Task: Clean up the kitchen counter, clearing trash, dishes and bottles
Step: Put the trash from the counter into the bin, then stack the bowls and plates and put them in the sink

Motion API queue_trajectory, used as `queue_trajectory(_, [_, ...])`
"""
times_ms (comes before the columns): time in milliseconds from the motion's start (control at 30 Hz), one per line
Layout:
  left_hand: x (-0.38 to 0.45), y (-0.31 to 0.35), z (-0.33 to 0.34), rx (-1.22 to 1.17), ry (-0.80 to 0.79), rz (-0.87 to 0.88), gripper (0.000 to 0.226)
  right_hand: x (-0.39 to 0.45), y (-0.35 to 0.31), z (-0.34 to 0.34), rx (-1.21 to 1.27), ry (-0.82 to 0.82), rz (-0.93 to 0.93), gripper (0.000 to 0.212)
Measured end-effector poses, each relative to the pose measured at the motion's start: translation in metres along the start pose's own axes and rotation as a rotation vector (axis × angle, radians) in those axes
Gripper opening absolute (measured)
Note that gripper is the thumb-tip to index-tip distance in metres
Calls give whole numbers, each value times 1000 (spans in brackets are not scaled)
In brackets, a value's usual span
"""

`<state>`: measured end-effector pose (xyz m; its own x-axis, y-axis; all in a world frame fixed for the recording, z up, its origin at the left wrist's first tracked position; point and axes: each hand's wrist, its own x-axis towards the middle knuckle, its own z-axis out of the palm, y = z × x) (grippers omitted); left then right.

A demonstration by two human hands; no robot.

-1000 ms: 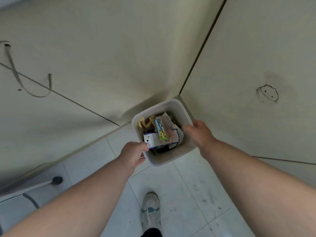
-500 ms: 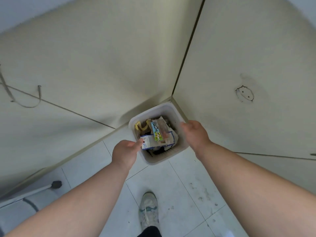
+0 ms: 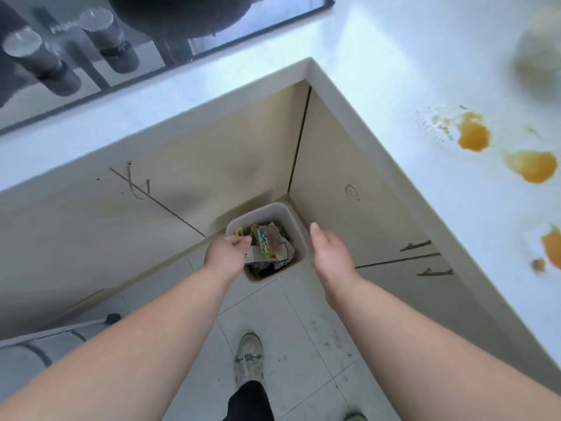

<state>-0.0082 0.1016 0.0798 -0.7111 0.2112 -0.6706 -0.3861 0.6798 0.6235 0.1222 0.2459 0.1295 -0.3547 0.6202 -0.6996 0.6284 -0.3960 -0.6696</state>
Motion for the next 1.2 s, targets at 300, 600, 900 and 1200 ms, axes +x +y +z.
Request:
queue_trajectory(300, [-136,89,-55,-322,-33,2,21,-134,-85,-62,273,-11,-35,45])
queue_trajectory(600, [-276,172,-66,-520,-224,150,48,-264,-130,-167,608,125,-212,43])
queue_trajectory(900, [-376,217,-3,-445,-256,328,33,-334,-82,-294,778,262,-254,44])
queue_trajectory(1200, [-466,224,90,-452,-313,343,34,-360,-28,-423,882,321,-251,43])
